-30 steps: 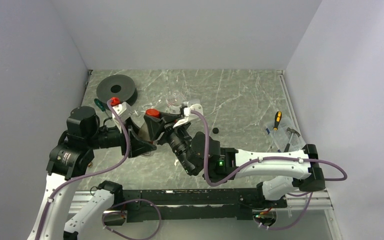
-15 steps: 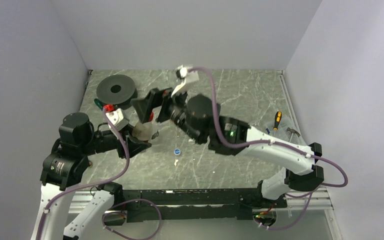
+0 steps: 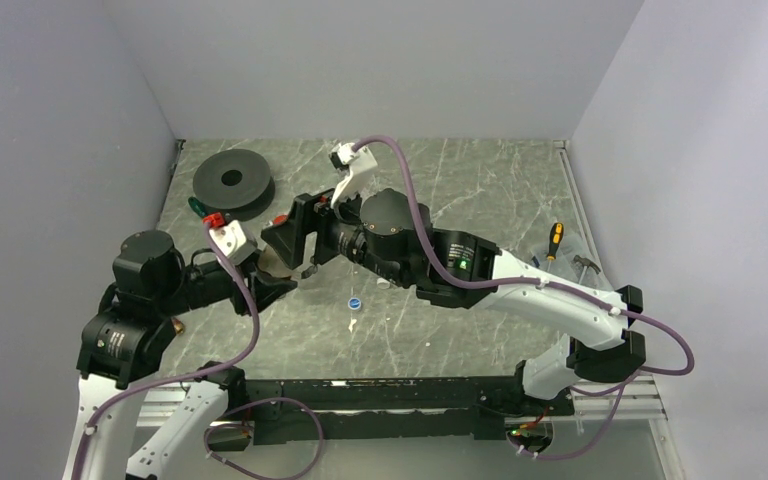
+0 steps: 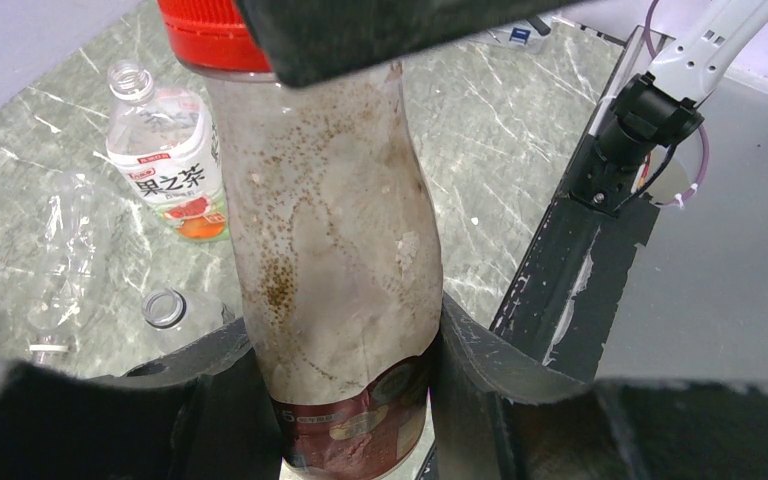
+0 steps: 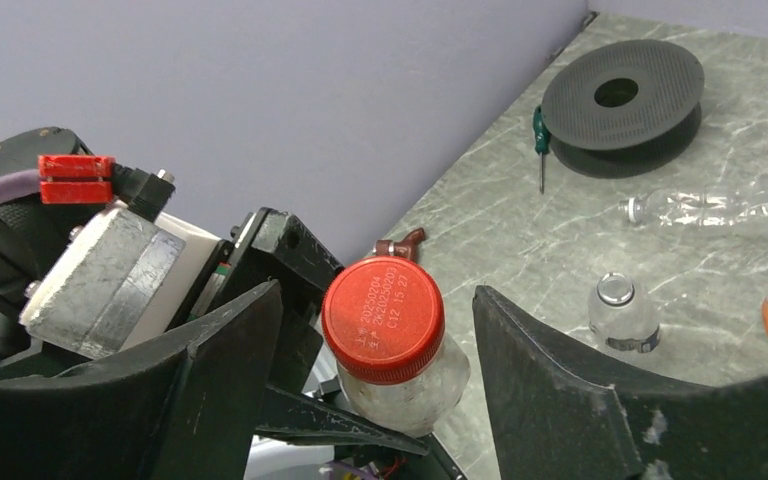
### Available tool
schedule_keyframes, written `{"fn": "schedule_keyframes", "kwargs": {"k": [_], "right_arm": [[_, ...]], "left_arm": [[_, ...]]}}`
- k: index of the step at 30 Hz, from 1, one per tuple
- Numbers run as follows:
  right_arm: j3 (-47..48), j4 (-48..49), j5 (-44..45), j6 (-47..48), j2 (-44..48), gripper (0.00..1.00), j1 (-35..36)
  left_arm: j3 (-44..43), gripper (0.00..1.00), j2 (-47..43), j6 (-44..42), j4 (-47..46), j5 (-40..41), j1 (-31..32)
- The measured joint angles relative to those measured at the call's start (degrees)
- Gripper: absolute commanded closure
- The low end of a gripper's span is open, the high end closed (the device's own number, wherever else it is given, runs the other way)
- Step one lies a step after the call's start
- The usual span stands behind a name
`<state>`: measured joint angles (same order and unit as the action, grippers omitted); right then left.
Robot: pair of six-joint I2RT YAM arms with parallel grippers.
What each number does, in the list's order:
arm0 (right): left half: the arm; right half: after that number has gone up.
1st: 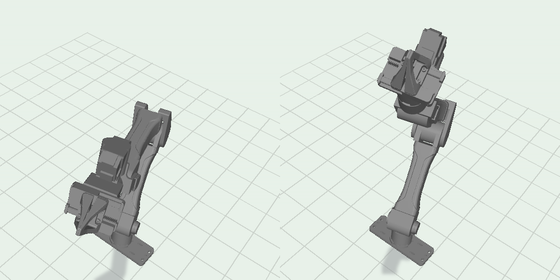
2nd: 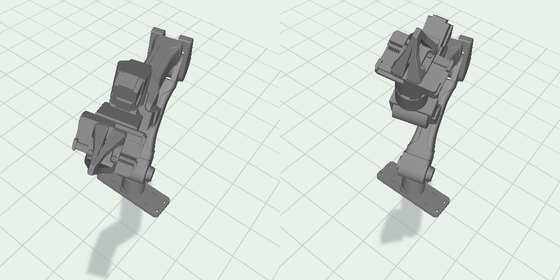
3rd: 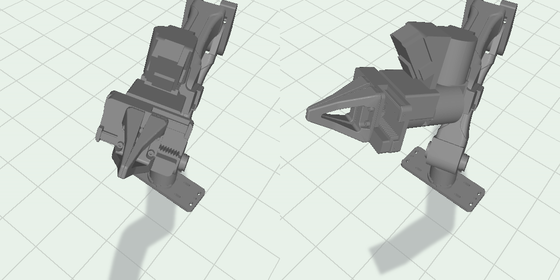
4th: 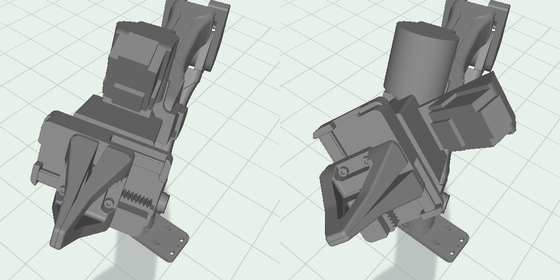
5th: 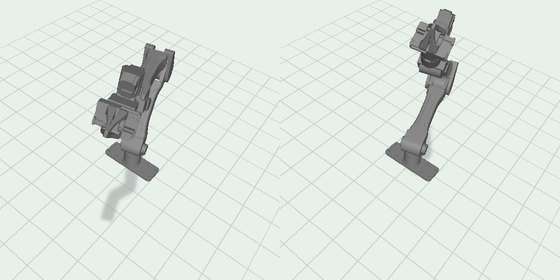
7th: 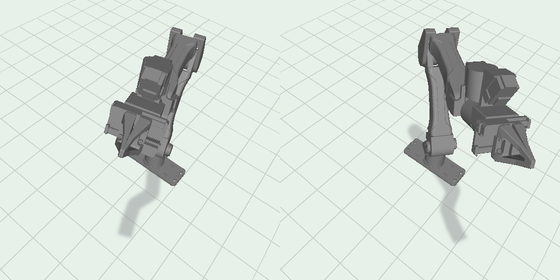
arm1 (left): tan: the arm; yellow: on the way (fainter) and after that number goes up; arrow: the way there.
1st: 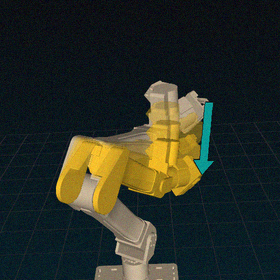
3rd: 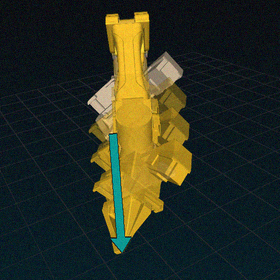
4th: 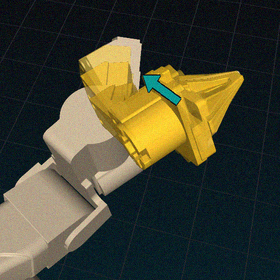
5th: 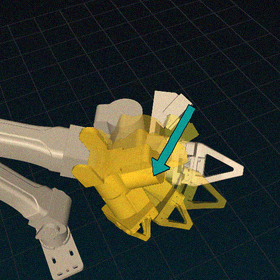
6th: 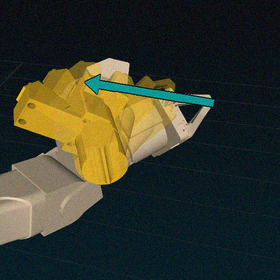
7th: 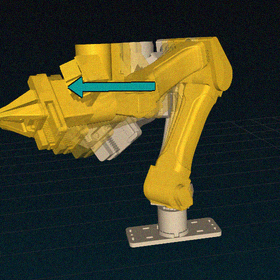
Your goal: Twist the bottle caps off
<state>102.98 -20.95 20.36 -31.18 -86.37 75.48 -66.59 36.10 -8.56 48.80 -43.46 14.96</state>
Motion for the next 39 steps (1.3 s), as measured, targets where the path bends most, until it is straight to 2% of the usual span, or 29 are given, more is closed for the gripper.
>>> {"fn": "schedule_keyframes", "kwargs": {"k": [7, 9, 12, 16, 24, 33, 37, 39], "right_arm": [[-2.5, 0.2, 0.1, 0.0, 0.1, 0.47, 0.0], [-2.6, 0.3, 0.2, 0.1, 0.1, 0.48, 0.0], [-2.6, 1.3, 0.5, 0.2, 0.1, 0.40, 0.0], [-2.6, 2.2, 1.1, 0.5, 0.1, 0.39, -0.4], [-2.6, 3.9, 0.5, 0.5, -0.3, 0.58, -1.2], [-2.9, 4.1, -0.2, 0.5, -0.3, 0.49, -1.5], [-3.4, 4.5, -0.2, 0.5, -0.4, 0.50, -1.6], [-3.4, 4.5, -0.2, 0.5, -0.4, 0.54, -1.6]], "left_arm": [[0.0, 0.75, 0.5, 0.0, 0.0, 0.0, 0.0], [0.0, 0.76, 0.6, 0.0, 0.0, -0.1, 0.0], [0.0, 0.76, 0.6, -0.3, 0.1, -0.2, 0.0], [0.1, 0.76, 0.6, -0.5, 0.5, -0.3, 0.0], [0.4, 0.77, 0.5, -0.8, 1.0, -0.3, 0.0], [0.5, 0.78, 0.5, -0.2, 1.2, -0.2, 0.0], [0.5, 0.78, 0.5, 0.2, 1.3, -0.2, 0.0], [0.5, 0.78, 0.5, 0.3, 1.3, -0.2, 0.0]]}}
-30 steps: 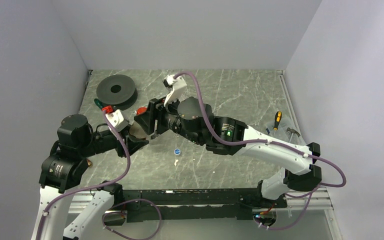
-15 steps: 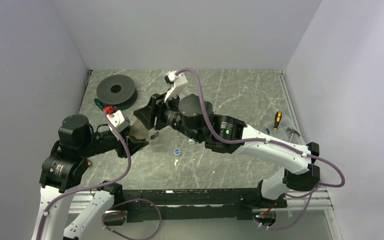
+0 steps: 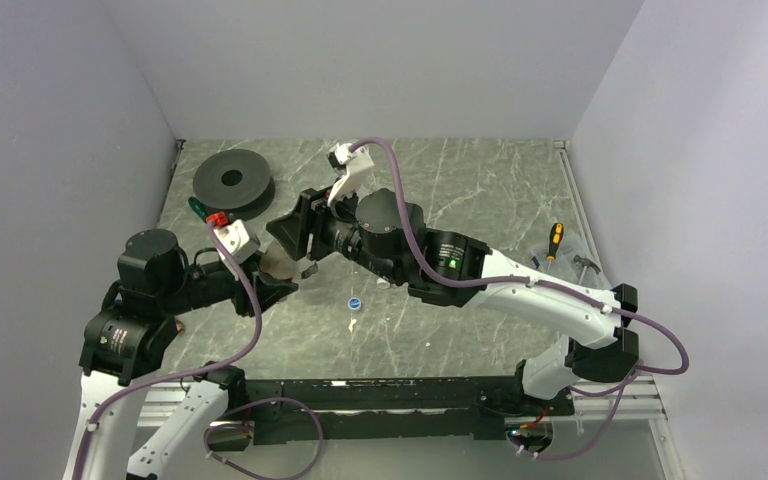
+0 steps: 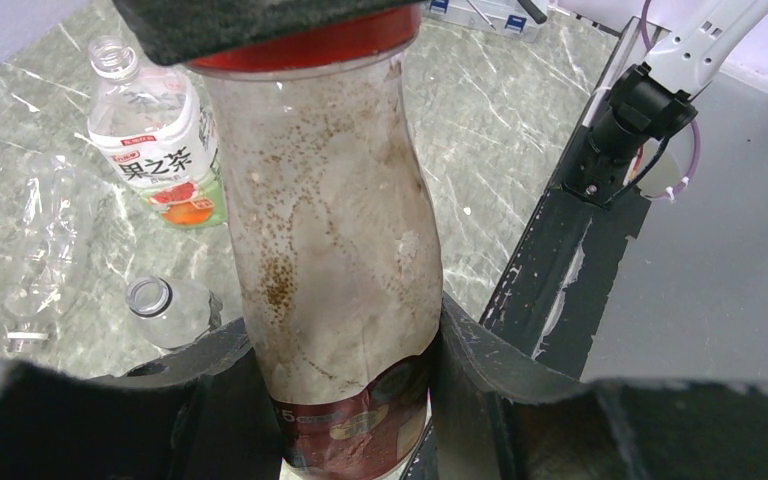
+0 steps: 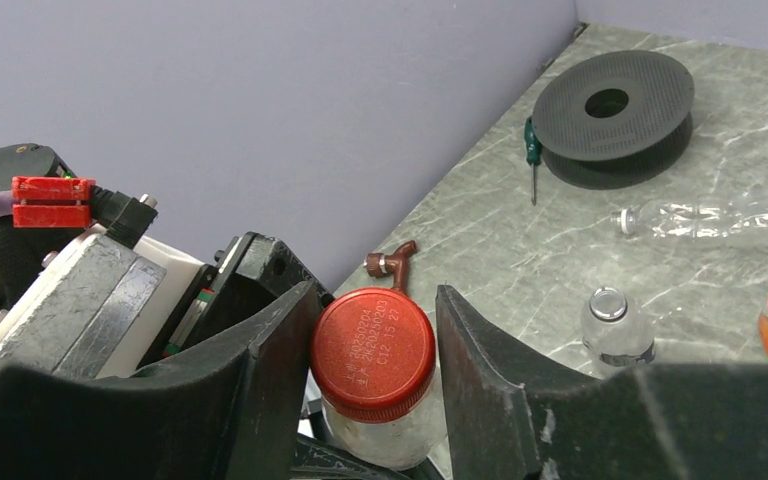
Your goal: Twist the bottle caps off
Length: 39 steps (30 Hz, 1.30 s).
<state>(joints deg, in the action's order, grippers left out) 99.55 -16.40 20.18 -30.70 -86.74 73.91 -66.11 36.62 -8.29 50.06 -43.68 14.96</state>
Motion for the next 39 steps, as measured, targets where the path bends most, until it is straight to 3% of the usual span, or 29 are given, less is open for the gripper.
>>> {"fn": "schedule_keyframes", "kwargs": {"k": [8, 13, 19, 28, 30, 33, 35, 36, 39], "right_arm": [[-0.4, 0.6, -0.1, 0.1, 0.0, 0.83, 0.0], [-2.7, 3.5, -1.2, 1.8, 0.9, 0.87, -0.1], [-10.2, 11.8, -16.1, 7.0, 7.2, 0.93, -2.1], [-10.4, 17.2, -37.7, 12.5, 10.0, 0.98, -3.0], [-10.4, 17.5, -40.3, 13.1, 10.0, 0.86, -3.3], [-10.4, 17.1, -41.5, 13.9, 10.1, 0.32, -3.4], [-10.4, 15.4, -39.6, 14.6, 10.5, 0.08, -3.3], [-10.5, 13.9, -37.0, 15.3, 10.8, 0.02, -3.2], [-10.7, 12.3, -28.6, 15.5, 11.3, 0.00, -1.6]], "left_arm": [[0.0, 0.79, 0.0, 0.4, 0.2, 0.0, 0.0], [0.0, 0.77, 0.0, 1.0, 0.4, -0.7, 0.0], [-2.0, 0.74, 1.1, 2.7, 0.3, -9.8, -0.2], [-5.2, 0.75, 1.5, 5.4, -1.7, -26.9, -0.2], [-5.2, 0.75, 1.5, 5.1, -1.4, -28.5, -0.2], [-5.3, 0.76, 1.6, 4.1, -0.6, -29.1, -0.2], [-5.5, 0.77, 2.1, 2.8, 0.7, -28.6, -0.2], [-5.7, 0.78, 2.3, 2.1, 1.1, -28.0, -0.2], [-5.9, 0.79, 2.8, -1.2, 2.5, -24.1, -0.2]]}}
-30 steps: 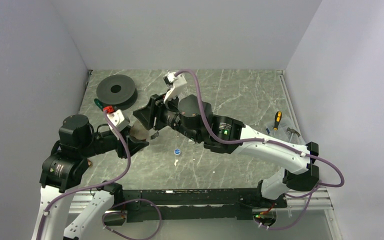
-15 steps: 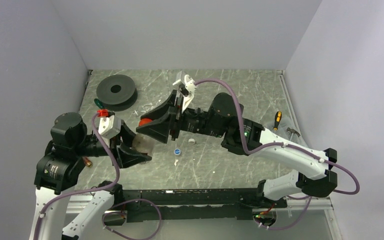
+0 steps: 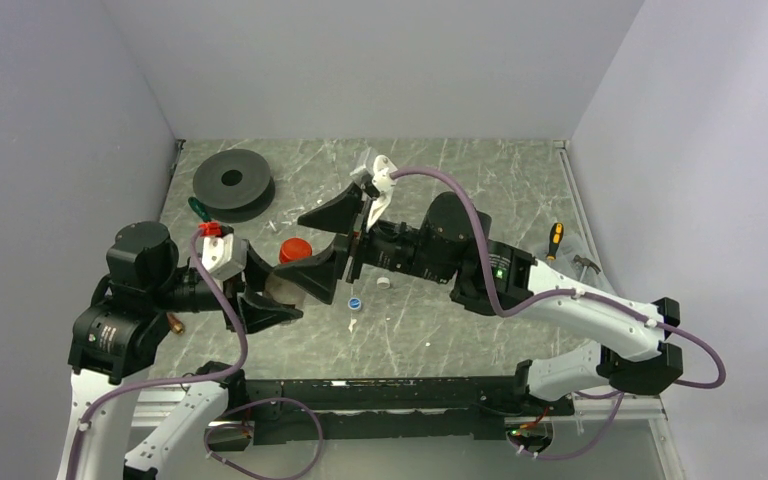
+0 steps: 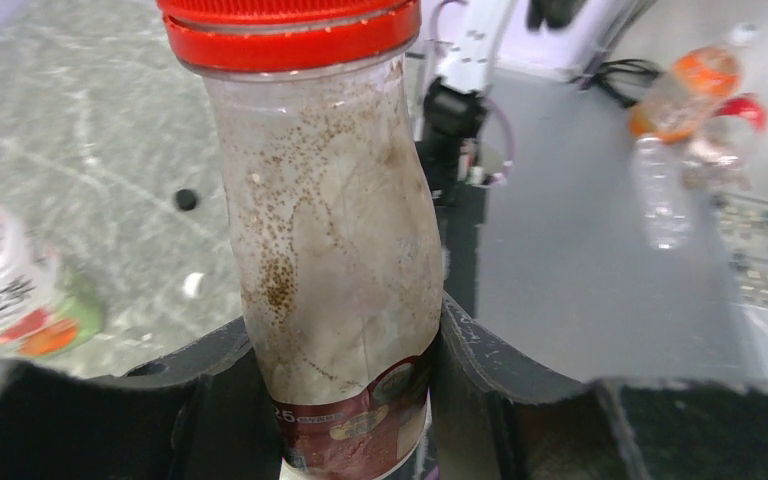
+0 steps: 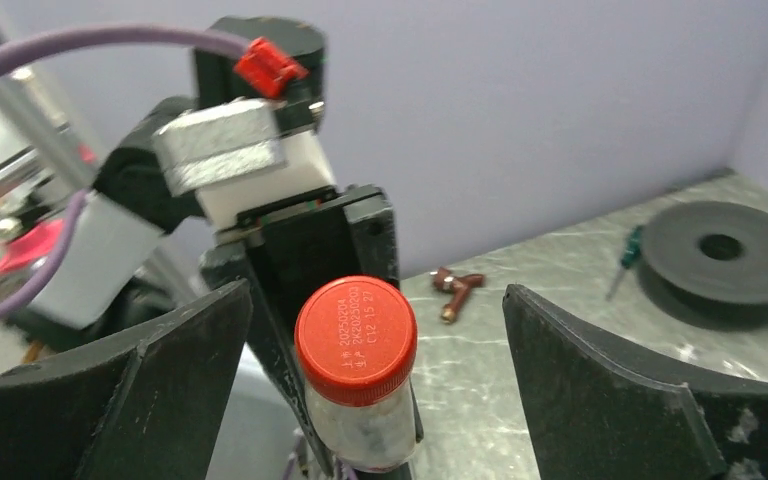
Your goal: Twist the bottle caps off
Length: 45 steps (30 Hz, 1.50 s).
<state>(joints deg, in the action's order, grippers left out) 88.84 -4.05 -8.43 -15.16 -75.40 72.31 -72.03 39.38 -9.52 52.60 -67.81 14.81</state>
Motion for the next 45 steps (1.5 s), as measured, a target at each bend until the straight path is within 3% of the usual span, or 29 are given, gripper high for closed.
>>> {"fn": "schedule_keyframes", "kwargs": {"k": [3, 6, 10, 14, 21, 34, 43, 45], "right_arm": [[0.0, -0.9, 9.7, 0.5, 0.5, 0.01, 2.6], [3.4, -4.4, 18.8, 0.6, -1.2, 0.11, 5.7], [11.1, -9.2, 28.0, -0.6, -6.4, 0.21, 6.8], [12.6, -12.3, 33.2, -1.8, -9.0, 0.27, 6.6], [12.9, -14.2, 36.0, -3.5, -10.9, 0.44, 6.7], [9.1, -9.9, 33.4, -4.6, -9.2, 0.47, 6.3], [6.4, -6.7, 30.8, -3.7, -7.8, 0.96, 6.1], [5.8, -6.0, 29.7, -2.9, -7.2, 1.00, 6.0]], "left_arm": [[0.2, 0.79, -0.3, -3.2, 0.6, 5.7, 0.0], [1.7, 0.80, -1.6, -5.3, 0.1, 11.4, 0.0], [2.8, 0.80, -2.4, -6.6, -0.5, 17.0, 0.0], [3.3, 0.81, -2.5, -7.1, -2.0, 19.8, 0.0], [3.6, 0.81, -2.7, -7.3, -2.5, 21.4, 0.0], [4.3, 0.81, -3.2, -7.1, -2.7, 21.4, 0.0], [4.7, 0.82, -3.3, -6.6, -3.2, 20.4, 0.0], [4.7, 0.82, -3.3, -6.2, -3.2, 19.2, 0.0]]}}
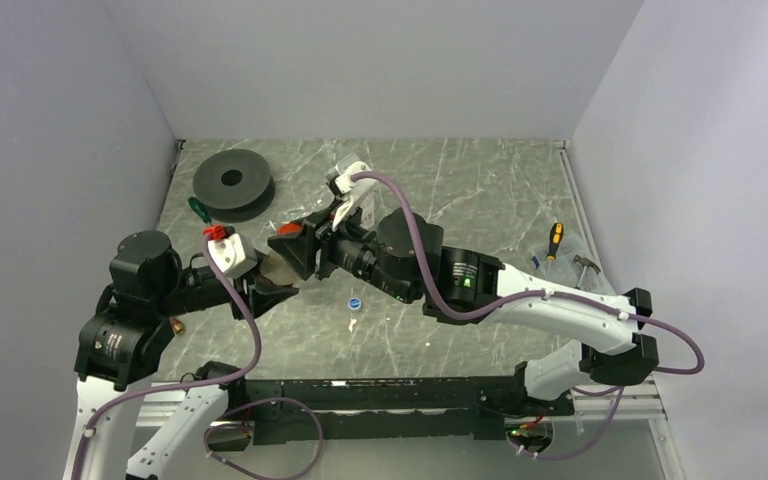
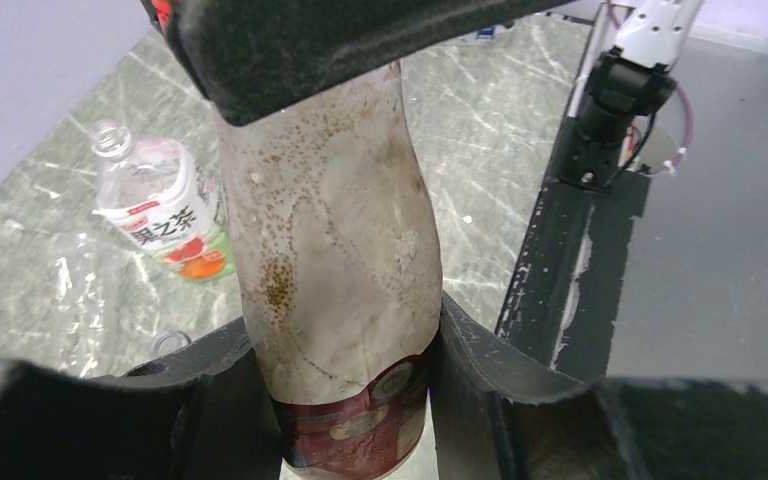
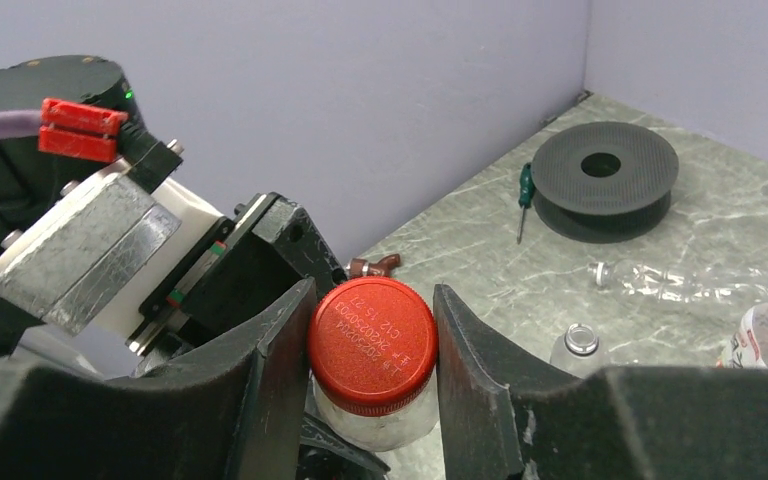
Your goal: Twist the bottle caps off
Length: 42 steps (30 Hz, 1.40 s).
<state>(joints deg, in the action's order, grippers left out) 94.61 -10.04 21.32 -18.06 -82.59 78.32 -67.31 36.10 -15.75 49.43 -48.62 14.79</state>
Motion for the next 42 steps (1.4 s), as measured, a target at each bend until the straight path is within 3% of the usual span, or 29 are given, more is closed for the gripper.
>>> {"fn": "schedule_keyframes", "kwargs": {"k": [8, 18, 19, 20, 21, 22, 24, 25, 30, 34, 38, 42], "right_arm": [[-6.0, 5.9, -12.5, 3.1, 4.9, 1.00, -2.4], [-7.5, 11.6, -43.7, 5.3, 7.3, 1.00, -8.8], [-7.4, 11.7, -45.4, 5.6, 7.3, 0.91, -9.2], [-7.4, 11.8, -46.3, 5.7, 7.3, 0.73, -9.3], [-7.4, 11.9, -46.8, 5.8, 7.3, 0.43, -9.4], [-7.4, 11.9, -46.8, 5.8, 7.3, 0.22, -9.5], [-8.0, 11.5, -44.2, 6.6, 7.9, 0.03, -9.4], [-8.4, 11.3, -42.0, 6.3, 8.4, 0.01, -9.5], [-9.0, 10.7, -24.4, 6.3, 11.1, 0.02, -7.3], [-3.1, 6.9, -8.8, 6.7, 7.9, 0.15, -0.8], [4.2, 2.4, 0.6, 6.1, 1.7, 0.22, 1.3], [4.7, -1.6, 5.0, 4.9, -1.3, 0.32, 1.1]], "left_arm": [[-1.3, 0.82, 1.3, 3.6, -0.3, -8.6, -0.1], [-2.9, 0.82, 2.5, 10.9, -3.1, -24.1, 0.2], [-3.0, 0.82, 2.5, 11.0, -3.1, -25.1, 0.2], [-3.1, 0.82, 2.5, 11.0, -3.0, -25.6, 0.3], [-3.1, 0.82, 2.5, 10.9, -2.9, -25.9, 0.3], [-3.1, 0.82, 2.5, 10.8, -2.7, -26.0, 0.3], [-3.2, 0.82, 2.7, 10.5, -1.9, -25.7, 0.2], [-3.3, 0.83, 2.7, 10.1, -1.3, -24.8, 0.2], [-3.7, 0.83, 2.7, 4.3, 1.5, -16.3, 0.1], [-2.6, 0.83, 2.2, 0.3, 1.8, -8.5, 0.1], [-1.0, 0.83, 0.6, -1.4, 1.4, -3.6, 0.1], [-1.0, 0.84, 0.4, -2.1, 0.6, -0.6, 0.1]]}}
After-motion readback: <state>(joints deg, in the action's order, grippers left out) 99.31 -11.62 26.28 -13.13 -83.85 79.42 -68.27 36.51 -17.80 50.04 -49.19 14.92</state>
